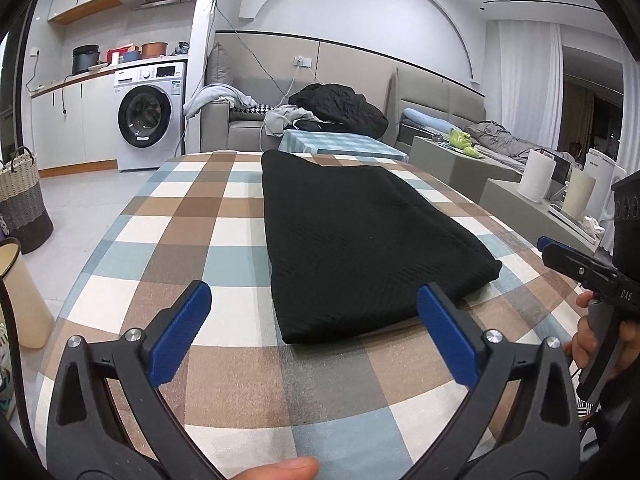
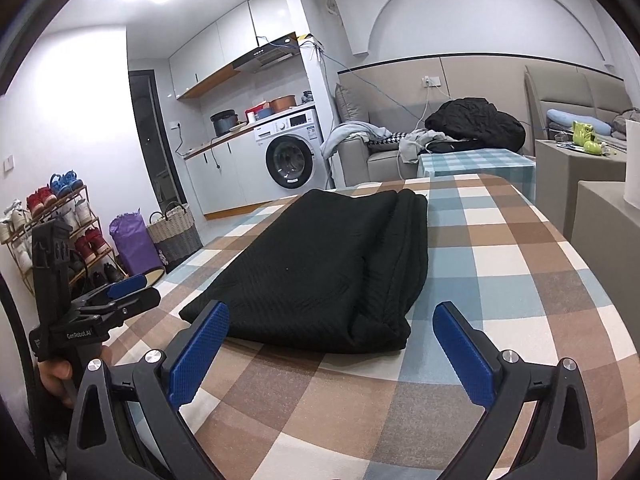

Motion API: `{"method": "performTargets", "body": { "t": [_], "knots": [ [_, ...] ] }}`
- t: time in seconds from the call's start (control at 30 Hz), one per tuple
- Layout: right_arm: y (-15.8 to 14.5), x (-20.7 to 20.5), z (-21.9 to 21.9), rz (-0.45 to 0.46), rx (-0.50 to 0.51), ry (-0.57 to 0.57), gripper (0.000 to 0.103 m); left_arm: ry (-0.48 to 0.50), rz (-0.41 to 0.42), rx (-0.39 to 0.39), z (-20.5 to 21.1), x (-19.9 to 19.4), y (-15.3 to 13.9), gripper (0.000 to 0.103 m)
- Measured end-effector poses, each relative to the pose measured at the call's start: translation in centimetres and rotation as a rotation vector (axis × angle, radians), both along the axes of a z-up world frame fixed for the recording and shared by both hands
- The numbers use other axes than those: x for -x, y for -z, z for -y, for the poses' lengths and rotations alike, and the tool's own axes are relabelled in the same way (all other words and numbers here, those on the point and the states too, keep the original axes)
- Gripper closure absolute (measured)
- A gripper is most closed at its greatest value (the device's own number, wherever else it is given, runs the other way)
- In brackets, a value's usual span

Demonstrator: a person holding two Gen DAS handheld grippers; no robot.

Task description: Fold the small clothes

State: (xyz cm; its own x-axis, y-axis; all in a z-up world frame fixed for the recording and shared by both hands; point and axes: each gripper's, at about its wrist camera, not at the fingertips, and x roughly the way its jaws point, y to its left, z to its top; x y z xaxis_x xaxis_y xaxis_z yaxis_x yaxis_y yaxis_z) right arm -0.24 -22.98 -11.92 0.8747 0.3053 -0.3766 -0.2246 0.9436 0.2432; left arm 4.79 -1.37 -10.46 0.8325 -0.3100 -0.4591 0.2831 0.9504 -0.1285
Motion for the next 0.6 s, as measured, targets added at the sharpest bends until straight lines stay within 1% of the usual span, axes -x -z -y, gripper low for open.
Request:
{"method": "performTargets", "body": {
  "t": [0.6],
  "knots": [
    [0.13,-0.06,0.11,0.001,-0.001,-0.004,0.0,-0.004,0.004,-0.005,0.08,-0.06,0.12,0.001]
  ]
}}
